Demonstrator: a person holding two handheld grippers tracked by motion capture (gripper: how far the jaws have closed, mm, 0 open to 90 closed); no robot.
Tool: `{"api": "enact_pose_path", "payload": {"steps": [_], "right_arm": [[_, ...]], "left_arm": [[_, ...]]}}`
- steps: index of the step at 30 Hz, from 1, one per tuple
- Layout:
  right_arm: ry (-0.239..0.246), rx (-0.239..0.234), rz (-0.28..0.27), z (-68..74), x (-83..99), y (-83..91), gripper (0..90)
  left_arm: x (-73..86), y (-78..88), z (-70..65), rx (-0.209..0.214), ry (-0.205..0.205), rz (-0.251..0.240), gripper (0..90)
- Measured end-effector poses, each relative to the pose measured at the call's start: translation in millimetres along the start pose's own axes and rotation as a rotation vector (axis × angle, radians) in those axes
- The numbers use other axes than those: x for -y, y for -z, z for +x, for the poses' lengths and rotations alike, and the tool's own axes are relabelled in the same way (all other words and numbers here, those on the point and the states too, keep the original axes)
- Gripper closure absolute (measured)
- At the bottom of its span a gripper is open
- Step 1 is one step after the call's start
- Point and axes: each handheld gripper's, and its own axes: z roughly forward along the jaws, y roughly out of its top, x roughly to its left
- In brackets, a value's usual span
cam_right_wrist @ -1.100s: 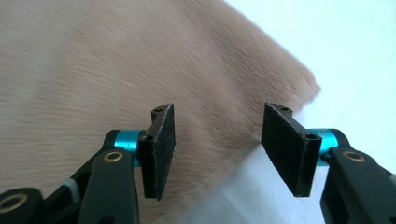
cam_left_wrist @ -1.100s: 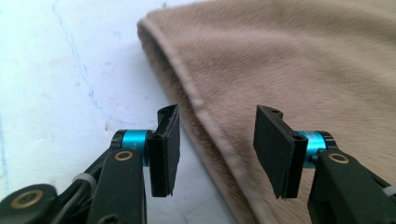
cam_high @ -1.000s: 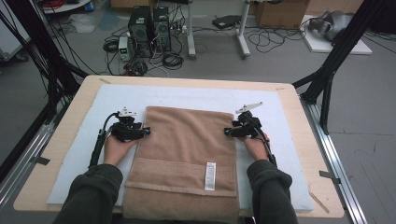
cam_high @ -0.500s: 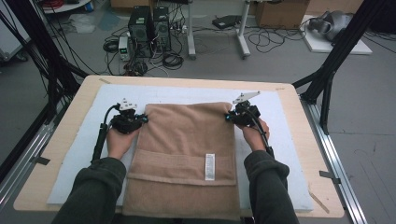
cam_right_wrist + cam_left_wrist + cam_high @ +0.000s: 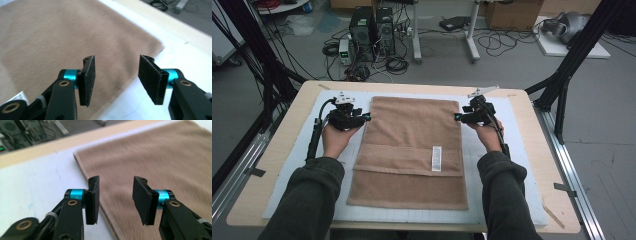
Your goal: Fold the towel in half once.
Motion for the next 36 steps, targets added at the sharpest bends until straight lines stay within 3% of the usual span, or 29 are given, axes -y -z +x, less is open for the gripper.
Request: {"api": "enact_pose_path", "payload": {"steps": [2, 4, 5, 7, 11, 13, 17, 20, 22, 24, 26, 29, 32, 34, 36], "right_arm": [[0.008, -0.036, 0.087, 5.5, 3.1, -4.2, 37.3], [0.007, -0.078, 0.109, 13.7, 3.7, -3.1, 35.6], [0.031, -0.08, 0.109, 19.6, 2.9, -0.4, 36.2], [0.064, -0.082, 0.049, 31.5, 4.2, 9.3, 37.5], [0.092, -0.103, 0.0, 48.6, 13.8, 26.4, 36.3], [0.11, -0.106, -0.028, 57.8, 22.2, 36.3, 36.7], [0.133, -0.113, -0.054, 74.4, 43.9, 51.3, 38.4], [0.156, -0.128, -0.053, 84.7, 59.8, 56.3, 43.2], [0.181, -0.13, -0.038, 90.4, 69.8, 56.4, 47.5], [0.175, -0.164, -0.03, 93.6, 79.6, 53.9, 51.8], [0.194, -0.177, -0.019, 97.2, 87.7, 49.6, 55.2], [0.183, -0.207, 0.021, 99.7, 95.5, 41.1, 55.0], [0.176, -0.221, 0.029, 99.7, 98.7, 34.9, 53.4], [0.2, -0.223, 0.07, 100.5, 100.6, 29.9, 59.2], [0.211, -0.227, 0.053, 101.9, 102.6, 28.0, 66.7]], "left_arm": [[5.9, 4.0, -2.1, 0.044, -0.009, 0.032, 51.6], [12.9, 12.1, -7.0, 0.063, -0.028, 0.013, 48.7], [15.9, 16.0, -9.0, 0.071, -0.033, 0.013, 47.8], [22.9, 25.0, -11.5, 0.081, -0.054, 0.008, 45.0], [37.1, 42.3, -17.8, 0.11, -0.063, 0.001, 40.0], [43.2, 50.7, -23.7, 0.139, -0.082, 0.007, 35.5], [55.6, 63.9, -38.6, 0.215, -0.11, 0.012, 36.7], [65.4, 70.6, -48.7, 0.217, -0.164, 0.026, 41.7], [74.1, 71.3, -51.8, 0.236, -0.182, 0.045, 52.6], [79.9, 69.2, -53.4, 0.244, -0.204, 0.092, 58.7], [81.0, 67.1, -53.0, 0.255, -0.197, 0.108, 60.8], [81.5, 62.5, -51.0, 0.255, -0.188, 0.128, 67.2], [85.4, 54.5, -50.4, 0.265, -0.186, 0.182, 70.1], [85.3, 54.2, -52.4, 0.257, -0.2, 0.175, 72.6], [85.1, 54.0, -54.7, 0.255, -0.205, 0.173, 77.8]]}}
